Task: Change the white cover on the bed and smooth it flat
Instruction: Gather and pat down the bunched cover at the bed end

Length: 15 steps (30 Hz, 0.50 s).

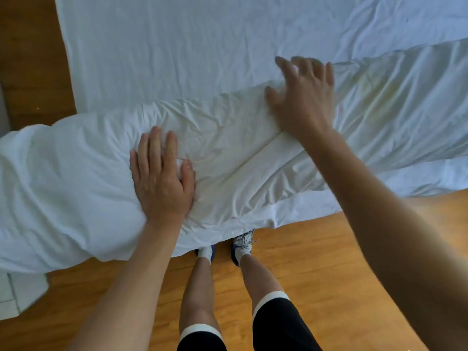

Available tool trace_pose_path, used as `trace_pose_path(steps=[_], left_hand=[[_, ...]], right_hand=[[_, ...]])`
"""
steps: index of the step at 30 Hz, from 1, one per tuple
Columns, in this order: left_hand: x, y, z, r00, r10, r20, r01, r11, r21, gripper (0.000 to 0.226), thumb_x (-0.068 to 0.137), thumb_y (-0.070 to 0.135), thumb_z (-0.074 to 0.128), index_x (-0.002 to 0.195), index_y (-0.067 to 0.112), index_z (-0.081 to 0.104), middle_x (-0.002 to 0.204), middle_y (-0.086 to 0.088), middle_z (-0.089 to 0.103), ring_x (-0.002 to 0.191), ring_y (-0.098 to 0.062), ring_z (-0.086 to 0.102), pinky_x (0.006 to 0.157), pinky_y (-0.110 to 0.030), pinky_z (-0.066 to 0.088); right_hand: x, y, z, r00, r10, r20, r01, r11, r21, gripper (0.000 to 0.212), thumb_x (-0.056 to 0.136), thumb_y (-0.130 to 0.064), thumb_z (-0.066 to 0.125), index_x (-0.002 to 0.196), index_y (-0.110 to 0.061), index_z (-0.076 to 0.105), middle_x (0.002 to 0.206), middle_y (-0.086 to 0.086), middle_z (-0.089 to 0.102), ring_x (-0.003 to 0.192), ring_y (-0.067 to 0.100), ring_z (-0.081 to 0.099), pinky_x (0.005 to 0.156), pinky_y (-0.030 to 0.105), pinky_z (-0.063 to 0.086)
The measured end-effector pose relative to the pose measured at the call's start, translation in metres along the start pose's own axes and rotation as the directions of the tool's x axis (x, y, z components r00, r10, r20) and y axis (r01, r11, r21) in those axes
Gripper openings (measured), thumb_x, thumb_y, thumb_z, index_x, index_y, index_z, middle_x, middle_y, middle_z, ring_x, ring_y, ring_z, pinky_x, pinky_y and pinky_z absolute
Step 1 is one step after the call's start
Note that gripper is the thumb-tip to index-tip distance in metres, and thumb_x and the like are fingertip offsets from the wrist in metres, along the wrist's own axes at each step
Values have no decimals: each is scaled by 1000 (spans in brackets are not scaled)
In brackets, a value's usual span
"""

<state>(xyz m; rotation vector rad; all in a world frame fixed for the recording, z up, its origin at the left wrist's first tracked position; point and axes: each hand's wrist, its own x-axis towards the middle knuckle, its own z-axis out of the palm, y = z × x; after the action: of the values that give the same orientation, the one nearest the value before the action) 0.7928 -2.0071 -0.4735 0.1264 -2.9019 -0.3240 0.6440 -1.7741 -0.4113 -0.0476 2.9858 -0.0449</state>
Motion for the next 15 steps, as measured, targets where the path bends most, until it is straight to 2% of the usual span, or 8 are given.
trace_pose_path(steps=[2,4,9,15], left_hand=[[-2,-2,1,1000,18,-19,-18,1000,-2,50,100,33,34,142,9,46,149,-15,41,141,-31,31,119,-43,16],[-4,-3,2,998,38,-44,-39,999,-20,50,99,32,33,142,8,46,148,-15,42,141,-32,31,119,-43,17],[-25,-5,4,986,112,-126,-111,994,13,52,96,28,33,141,6,45,146,-17,44,140,-32,32,119,-44,18],[-12,-9,11,992,106,-74,-105,994,25,54,95,29,34,143,6,40,148,-18,41,141,-31,29,120,-40,12]], right_hand=[[21,38,-4,990,77,122,-71,996,-48,50,91,-50,38,131,-26,56,139,8,52,133,31,39,115,48,15],[11,61,7,981,110,159,-103,993,-51,50,94,-48,31,122,-22,62,131,9,59,127,32,45,114,49,17],[-55,72,56,990,125,-65,-120,990,79,50,98,-38,27,134,-20,55,138,4,55,134,27,42,117,47,15],[-41,69,57,985,147,-91,-136,984,119,54,97,-40,23,136,-20,53,141,2,52,138,24,36,119,46,8]])
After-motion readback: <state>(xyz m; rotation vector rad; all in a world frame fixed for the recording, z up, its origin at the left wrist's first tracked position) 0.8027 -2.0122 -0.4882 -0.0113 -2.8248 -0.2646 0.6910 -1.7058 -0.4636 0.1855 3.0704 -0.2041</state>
